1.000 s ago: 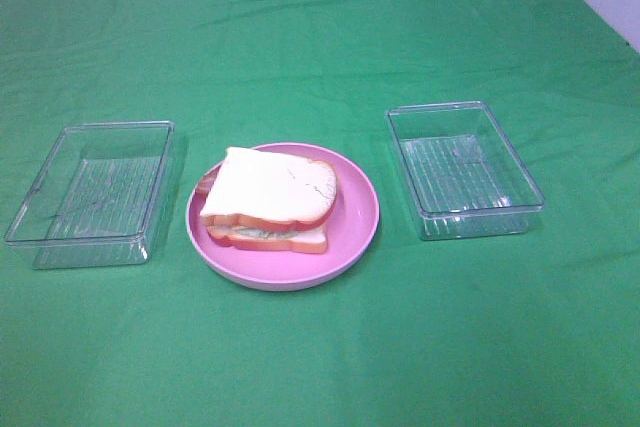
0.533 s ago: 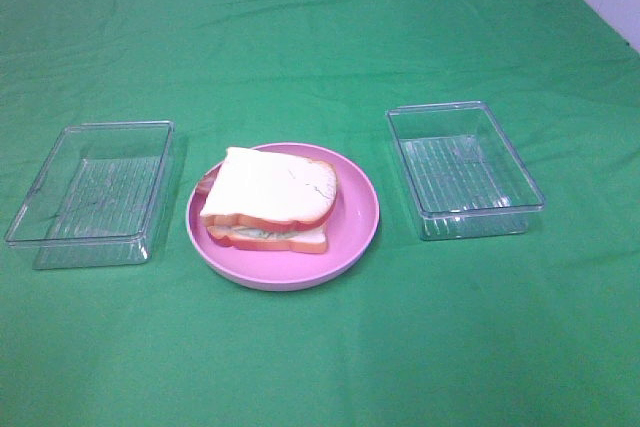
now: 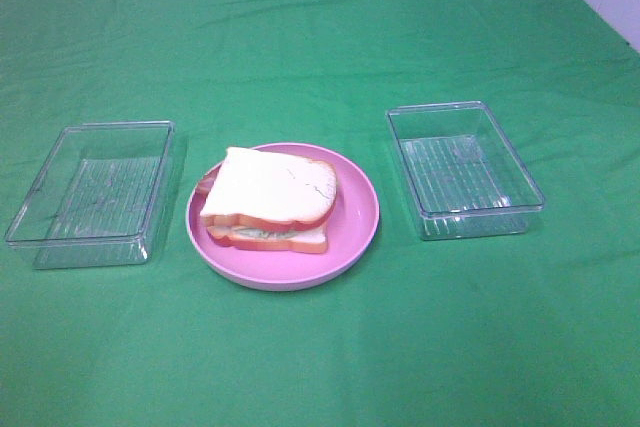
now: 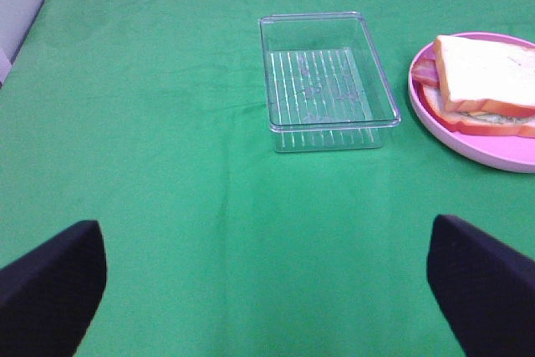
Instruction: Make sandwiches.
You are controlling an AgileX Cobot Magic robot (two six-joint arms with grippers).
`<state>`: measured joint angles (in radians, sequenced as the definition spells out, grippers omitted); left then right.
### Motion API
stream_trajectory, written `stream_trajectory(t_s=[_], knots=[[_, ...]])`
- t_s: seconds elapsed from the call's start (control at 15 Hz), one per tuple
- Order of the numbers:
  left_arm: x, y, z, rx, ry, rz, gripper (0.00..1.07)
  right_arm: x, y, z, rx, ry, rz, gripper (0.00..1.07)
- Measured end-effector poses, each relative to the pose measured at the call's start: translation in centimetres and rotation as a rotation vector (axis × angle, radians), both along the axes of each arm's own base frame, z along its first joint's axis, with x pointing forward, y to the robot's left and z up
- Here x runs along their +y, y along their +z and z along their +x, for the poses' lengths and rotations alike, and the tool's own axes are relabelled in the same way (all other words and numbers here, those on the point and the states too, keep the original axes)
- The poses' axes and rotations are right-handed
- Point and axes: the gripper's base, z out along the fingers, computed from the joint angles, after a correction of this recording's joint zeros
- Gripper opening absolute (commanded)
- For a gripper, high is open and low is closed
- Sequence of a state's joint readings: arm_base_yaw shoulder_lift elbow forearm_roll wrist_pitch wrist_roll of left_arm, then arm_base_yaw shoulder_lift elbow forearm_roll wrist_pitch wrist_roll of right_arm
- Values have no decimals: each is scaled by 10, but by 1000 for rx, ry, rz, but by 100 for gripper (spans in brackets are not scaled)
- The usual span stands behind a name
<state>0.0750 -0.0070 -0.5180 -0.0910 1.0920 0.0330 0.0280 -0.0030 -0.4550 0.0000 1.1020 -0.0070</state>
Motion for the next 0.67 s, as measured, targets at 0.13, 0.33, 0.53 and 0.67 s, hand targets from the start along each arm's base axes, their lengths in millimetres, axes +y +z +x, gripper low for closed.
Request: stream_trajectory(t_s=[0.13, 0.33, 0.53, 0.67], knots=[[0, 0, 0, 0, -1, -2, 98, 0, 0, 0, 0, 0, 0, 80], [0, 0, 0, 0, -1, -2, 98, 0, 0, 0, 0, 0, 0, 80], [0, 0, 0, 0, -2, -2, 98, 0, 0, 0, 0, 0, 0, 80], [0, 0, 0, 0, -2, -2, 98, 0, 0, 0, 0, 1, -1, 80]])
